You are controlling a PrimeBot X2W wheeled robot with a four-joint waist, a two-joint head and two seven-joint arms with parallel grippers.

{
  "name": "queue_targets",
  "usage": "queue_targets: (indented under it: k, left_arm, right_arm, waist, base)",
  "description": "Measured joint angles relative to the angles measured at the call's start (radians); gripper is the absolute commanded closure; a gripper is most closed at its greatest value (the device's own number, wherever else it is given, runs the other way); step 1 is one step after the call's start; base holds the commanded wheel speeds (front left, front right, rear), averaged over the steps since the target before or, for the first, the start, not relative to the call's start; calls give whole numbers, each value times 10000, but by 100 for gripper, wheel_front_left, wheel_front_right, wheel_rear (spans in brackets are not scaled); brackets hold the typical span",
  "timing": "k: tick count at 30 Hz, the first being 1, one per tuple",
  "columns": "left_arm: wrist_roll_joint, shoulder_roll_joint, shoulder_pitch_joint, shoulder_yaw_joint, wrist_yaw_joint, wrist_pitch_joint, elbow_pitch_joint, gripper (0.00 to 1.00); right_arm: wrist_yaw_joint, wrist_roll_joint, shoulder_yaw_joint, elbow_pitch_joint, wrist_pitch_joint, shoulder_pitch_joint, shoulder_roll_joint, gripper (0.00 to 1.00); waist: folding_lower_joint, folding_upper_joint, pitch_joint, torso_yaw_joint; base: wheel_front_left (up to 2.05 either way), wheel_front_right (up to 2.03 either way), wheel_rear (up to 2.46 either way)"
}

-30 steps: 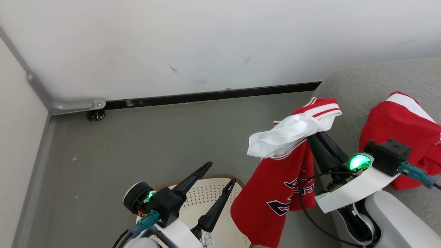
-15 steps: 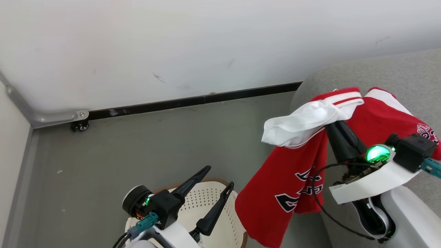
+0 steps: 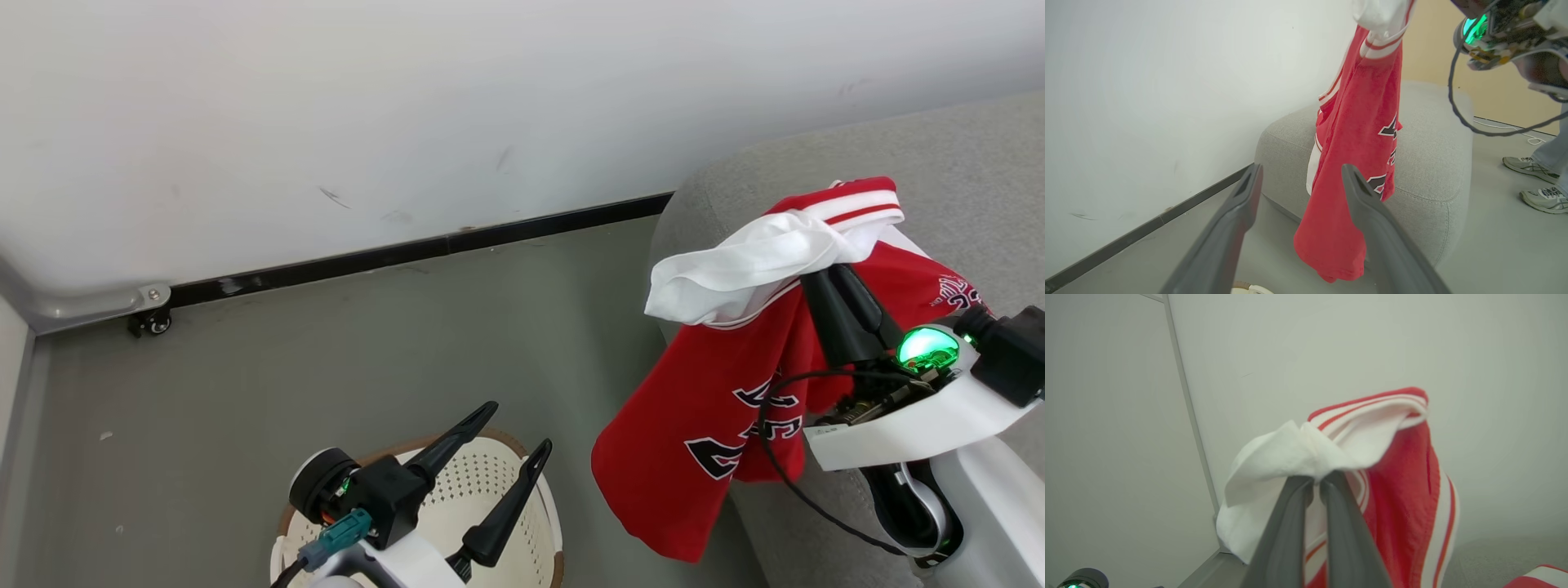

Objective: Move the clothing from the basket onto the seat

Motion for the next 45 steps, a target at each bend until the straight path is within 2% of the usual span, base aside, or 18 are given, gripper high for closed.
queue_targets:
  k: [7, 13, 28, 45]
  left_arm:
    - [-2, 52, 119, -6, 0, 0, 21, 0]
    - [-4, 88, 124, -4, 0, 0, 23, 0]
    - [-92, 192, 156, -270, 0, 0, -244, 0]
    - [-88, 393, -21, -545, 0, 0, -589, 0]
  right_arm:
    - [0, -217, -155, -353, 0, -29, -157, 100]
    - [0, -359, -291, -405, 0, -94, -541, 100]
    - [0, -564, -945, -669, 0, -1110, -1346, 100]
    - [0, -543, -934, -382, 0, -2560, -2167, 100]
  waist:
    - [0, 0, -15, -277]
    - [0, 0, 20, -493]
    - [-1, 0, 260, -781]
    - [0, 0, 487, -1166]
  base:
    - [0, 0, 0]
    - [0, 0, 0]
    - [0, 0, 0]
    - [0, 0, 0]
